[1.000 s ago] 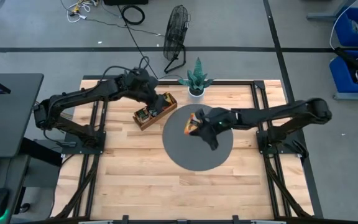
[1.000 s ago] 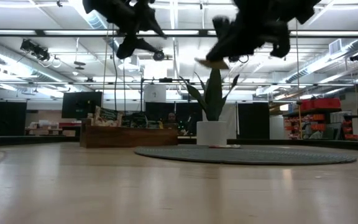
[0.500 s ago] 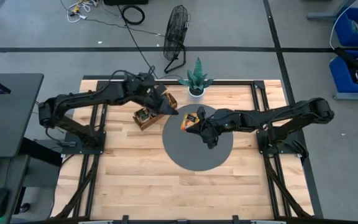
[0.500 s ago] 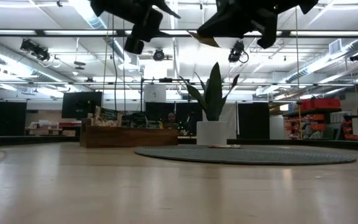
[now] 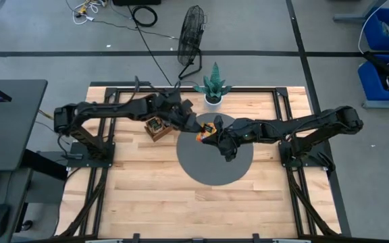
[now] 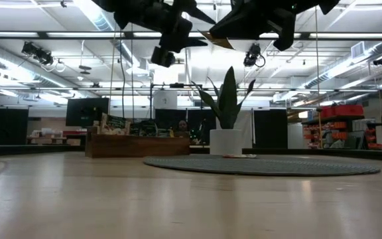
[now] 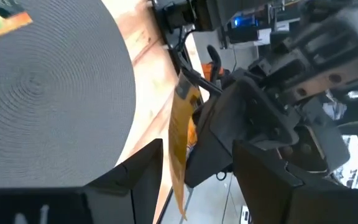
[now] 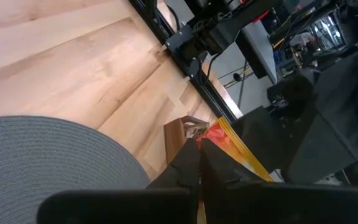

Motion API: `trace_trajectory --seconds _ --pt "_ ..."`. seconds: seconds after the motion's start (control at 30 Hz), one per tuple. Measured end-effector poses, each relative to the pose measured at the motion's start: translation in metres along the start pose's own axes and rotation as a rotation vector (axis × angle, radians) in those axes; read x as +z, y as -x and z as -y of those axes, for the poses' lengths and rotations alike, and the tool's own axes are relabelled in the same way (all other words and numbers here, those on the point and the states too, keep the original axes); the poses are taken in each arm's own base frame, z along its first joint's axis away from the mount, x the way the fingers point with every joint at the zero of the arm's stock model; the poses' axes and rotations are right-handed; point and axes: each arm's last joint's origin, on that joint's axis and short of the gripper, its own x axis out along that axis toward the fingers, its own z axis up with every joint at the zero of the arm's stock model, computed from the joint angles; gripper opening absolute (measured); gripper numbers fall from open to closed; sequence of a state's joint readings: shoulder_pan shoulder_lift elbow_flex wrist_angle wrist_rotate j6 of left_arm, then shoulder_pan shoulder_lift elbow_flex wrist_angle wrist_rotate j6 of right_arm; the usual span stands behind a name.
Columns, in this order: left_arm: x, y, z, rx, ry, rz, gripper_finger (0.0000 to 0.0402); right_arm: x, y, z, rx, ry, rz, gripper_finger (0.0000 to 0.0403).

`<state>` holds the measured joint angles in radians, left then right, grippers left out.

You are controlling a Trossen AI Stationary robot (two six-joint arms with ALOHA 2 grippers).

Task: Pick & Place Tea
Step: Put the orange tea bag into the right section of the wooden organizer

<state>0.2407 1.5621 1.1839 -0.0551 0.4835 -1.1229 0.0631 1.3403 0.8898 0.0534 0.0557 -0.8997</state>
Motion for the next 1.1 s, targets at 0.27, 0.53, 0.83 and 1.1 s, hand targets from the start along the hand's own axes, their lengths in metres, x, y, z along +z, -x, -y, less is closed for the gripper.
trace_trajectory --seconds 0.27,0.53,0.83,1.1 --pt "-0.002 -0.009 -0.001 -0.009 -0.022 0.005 0.0182 0.0 0.0 0.0 -0.005 0.0 0.003 0.0" --pt "0.005 -0.005 -0.003 -0.005 -0.065 0.041 0.0078 0.0 0.0 0.0 -0.001 0.001 0.0 0.0" --pt "0.006 -0.005 -0.003 0.015 -0.174 0.079 0.0004 -0.001 0.0 0.0 -0.007 -0.085 -0.021 0.0009" --pt "0.007 0.01 0.012 0.007 -0.306 0.183 0.0002 0.006 0.021 0.014 -0.12 -0.363 0.01 0.0099"
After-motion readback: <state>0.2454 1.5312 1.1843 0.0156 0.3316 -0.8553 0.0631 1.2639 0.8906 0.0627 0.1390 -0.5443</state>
